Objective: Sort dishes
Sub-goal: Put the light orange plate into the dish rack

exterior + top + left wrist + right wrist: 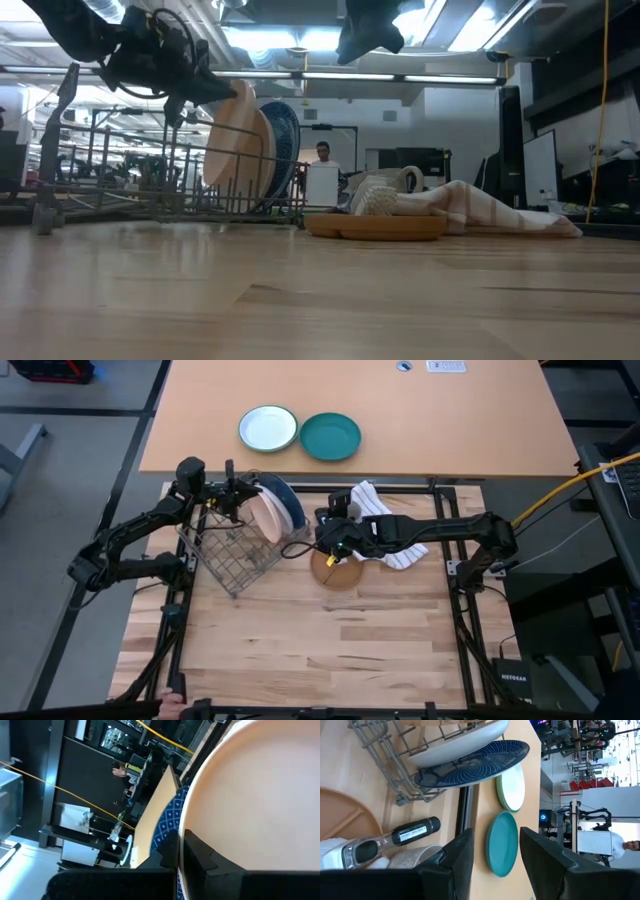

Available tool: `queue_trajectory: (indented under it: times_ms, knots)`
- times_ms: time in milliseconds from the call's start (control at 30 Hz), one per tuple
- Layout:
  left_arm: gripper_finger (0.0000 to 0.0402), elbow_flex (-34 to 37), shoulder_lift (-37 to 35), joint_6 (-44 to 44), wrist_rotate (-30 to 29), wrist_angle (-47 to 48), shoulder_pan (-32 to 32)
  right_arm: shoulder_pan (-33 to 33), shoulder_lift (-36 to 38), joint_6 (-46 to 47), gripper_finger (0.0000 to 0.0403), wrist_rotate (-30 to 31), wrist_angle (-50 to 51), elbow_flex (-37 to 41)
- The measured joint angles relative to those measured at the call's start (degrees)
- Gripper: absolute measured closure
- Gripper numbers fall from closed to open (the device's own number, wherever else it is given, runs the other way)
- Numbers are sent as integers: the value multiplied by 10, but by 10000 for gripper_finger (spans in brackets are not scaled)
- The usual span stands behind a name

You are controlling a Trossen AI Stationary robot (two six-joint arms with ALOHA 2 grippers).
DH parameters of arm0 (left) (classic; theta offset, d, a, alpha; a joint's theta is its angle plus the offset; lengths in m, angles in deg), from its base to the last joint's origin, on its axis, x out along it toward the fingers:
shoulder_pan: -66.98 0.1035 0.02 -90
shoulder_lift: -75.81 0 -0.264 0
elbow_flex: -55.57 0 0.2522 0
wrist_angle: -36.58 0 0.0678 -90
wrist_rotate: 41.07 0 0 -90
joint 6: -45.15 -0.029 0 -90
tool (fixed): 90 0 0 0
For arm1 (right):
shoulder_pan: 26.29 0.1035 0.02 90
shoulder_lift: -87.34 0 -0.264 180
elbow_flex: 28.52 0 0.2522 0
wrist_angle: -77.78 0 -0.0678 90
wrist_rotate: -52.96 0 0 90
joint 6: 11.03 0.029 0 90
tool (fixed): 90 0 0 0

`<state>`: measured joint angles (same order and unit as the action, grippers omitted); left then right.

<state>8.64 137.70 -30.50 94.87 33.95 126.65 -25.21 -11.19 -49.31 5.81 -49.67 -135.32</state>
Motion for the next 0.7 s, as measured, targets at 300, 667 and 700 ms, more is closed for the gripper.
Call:
queue_trajectory:
  times_ms: [300,667,700]
  knots:
    - [401,0,-32,19,-2,-8,-1,-13,-10,-13,240,-60,-80,0]
    - [401,0,-38,1,-34,8,-1,-58,-71,-7,240,-207,-235,0]
    - [401,0,-38,-1,-40,12,-1,-58,-79,-7,240,-223,-251,0]
